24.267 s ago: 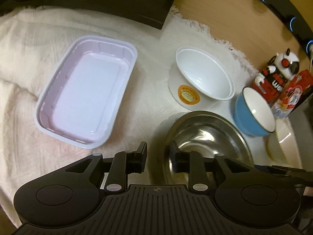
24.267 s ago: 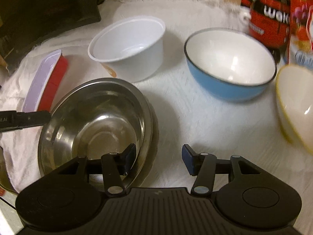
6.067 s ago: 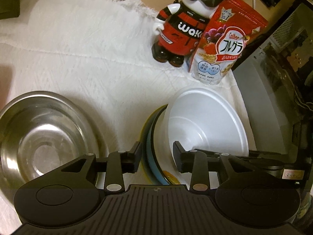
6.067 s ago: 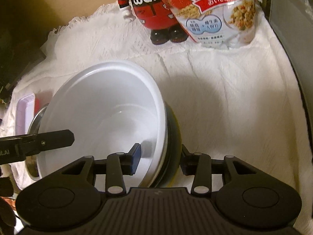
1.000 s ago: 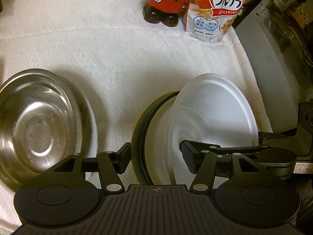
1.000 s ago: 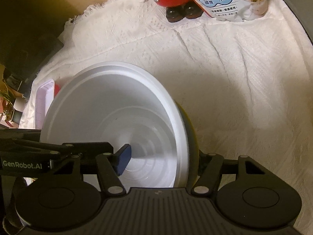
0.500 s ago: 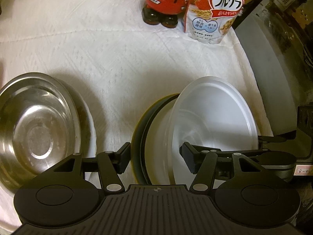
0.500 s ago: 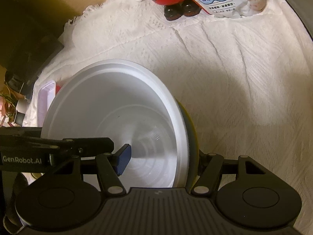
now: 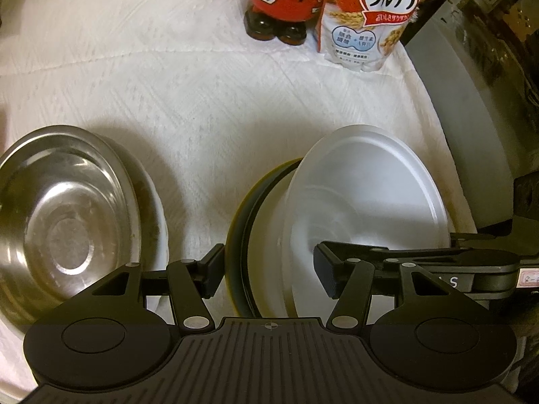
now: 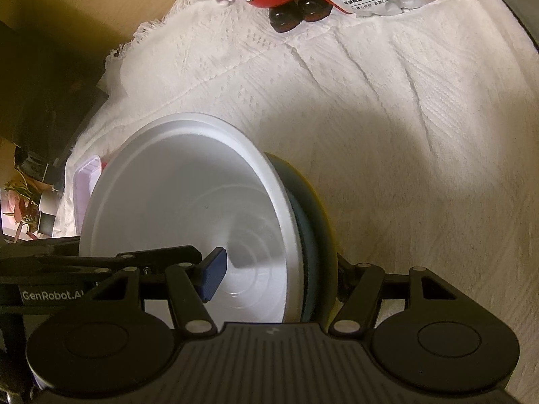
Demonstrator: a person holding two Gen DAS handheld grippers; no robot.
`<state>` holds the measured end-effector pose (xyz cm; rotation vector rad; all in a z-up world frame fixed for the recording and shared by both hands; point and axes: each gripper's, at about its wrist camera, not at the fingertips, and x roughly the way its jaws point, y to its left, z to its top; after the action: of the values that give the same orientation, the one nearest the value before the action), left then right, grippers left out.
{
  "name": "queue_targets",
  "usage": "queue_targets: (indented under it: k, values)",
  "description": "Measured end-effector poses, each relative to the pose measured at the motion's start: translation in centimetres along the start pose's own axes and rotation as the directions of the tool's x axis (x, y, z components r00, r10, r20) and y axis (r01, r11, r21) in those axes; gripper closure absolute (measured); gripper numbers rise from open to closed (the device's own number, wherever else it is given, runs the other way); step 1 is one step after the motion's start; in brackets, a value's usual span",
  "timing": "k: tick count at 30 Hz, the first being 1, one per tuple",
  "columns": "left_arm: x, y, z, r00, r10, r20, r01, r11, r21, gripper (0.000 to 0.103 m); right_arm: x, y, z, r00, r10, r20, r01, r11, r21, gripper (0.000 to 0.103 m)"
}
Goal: Organize plates and bowls
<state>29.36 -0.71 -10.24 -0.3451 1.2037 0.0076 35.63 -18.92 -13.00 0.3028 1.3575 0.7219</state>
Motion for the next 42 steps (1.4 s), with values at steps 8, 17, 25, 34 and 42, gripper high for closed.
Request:
queue_targets:
  k: [8,17,25,34,42]
  values:
    - [0.4,0.4,-0.1,1.000,0.004,-0.002,-0.004,1.000,-0.013,0.048,-0.7,-0.6,0.2,0.998,-0.053,0.026,0.053,0.999,-0.008,0.038]
    - [1.1,0.4,-0.3,1.000,0.002,-0.019,-0.002,1.000,-0.024,0.046,-0.2,-0.7,-0.3,1.000,-0.016,-0.005,0.016,1.000,0.004,0.039]
    - [1.0,0.7,-0.2,1.000,-0.014,-0.022,0.013,0.999,-0.045,0.046,0.0,-0.8,0.1,0.999,0.028,-0.028,-0.027,0.999,0.039,0.046]
    - [1.0,1.1,-0.2,0.999,-0.029,-0.021,0.027,0.997,-0.079,0.046,-0.1,-0.7,0.0,0.999,0.035,-0.031,-0.034,0.998,0.050,0.045]
    - [1.1,0.8,0.3,0.999,-0.008,-0.043,0.005,0.997,-0.075,0.047,0.1,-0.2,0.5,0.998,-0.009,-0.061,0.012,0.998,0.064,0.047]
